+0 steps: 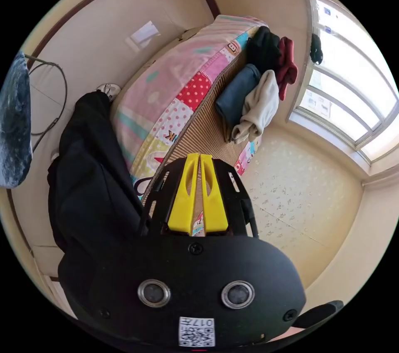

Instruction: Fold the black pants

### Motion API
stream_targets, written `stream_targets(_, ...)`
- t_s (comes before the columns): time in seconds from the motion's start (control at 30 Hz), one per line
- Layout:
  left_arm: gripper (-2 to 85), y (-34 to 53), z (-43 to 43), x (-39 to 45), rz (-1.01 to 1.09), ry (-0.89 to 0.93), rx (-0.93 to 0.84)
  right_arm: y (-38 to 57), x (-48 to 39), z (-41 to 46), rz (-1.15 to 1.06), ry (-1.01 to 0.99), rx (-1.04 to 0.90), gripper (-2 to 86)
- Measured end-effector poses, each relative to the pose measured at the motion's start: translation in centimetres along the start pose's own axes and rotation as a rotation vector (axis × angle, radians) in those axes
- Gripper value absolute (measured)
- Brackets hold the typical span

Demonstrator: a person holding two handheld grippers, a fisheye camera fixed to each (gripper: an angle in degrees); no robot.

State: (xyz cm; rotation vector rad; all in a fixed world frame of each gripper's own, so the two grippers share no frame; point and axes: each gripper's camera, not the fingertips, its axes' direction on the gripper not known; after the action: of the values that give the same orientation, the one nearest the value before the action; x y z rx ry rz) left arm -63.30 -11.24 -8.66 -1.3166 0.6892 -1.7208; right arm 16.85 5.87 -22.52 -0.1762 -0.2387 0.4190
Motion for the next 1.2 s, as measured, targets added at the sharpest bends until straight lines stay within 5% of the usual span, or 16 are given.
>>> stream_targets(0.1, -1.0, -1.6, 1.6, 1.0, 0.083, -0.083, -0.031, -4.8, 2.0, 1.4, -0.039, -0.064, -0.019, 13.6)
stream_targets(0.2, -1.0, -2.5, 3.1, -0.2, 0.041, -0.050, -0.004, -7.4, 2.3, 7.8, -0.028, -0.306, -0.250, 10.8)
stream_targets(0.3, -1.0, -2.8, 3.7, -1.8, -0.043, 0.039, 0.109, -6.7, -2.6, 6.9, -0.209, -0.284, -0.057, 6.4)
stream_targets(0.43, -1.0, -4.0, 6.1, -1.6, -0.026, 0.008, 0.132, -3.7, -13.1, 4.2, -0.523, -0.713, 0.015, 5.0)
stream_targets(0.63, -1.0, -5.7, 15.6, 0.2, 0.120, -0.051, 0.005, 5.3, -27.6, 7.2, -1.180, -0.767, -0.447, 5.2)
stream_targets(0.7, -1.0, -5.6, 20.2, -0.4, 0.142, 0.016, -0.048, 7.0, -27.6, 8.6, -1.227, -0.784, -0.541, 5.5)
stream_targets(0.83, -1.0, -5.3, 25.6, -2.9, 0.168, 0.083, -0.128, 4.5, -21.0, 11.1, -0.906, -0.904, -0.593, 9.0)
stream_targets(1.0, -1.0, -5.9, 28.0, -11.2, 0.200, 0.023, -0.139, -1.4, -8.4, 10.4, -0.415, -0.951, -0.412, 12.7)
stream_targets(1.2, -1.0, -5.0, 28.8, -21.0, 0.300, -0.218, -0.111, -1.8, 9.7, 13.0, 0.293, -0.656, -0.236, 17.5)
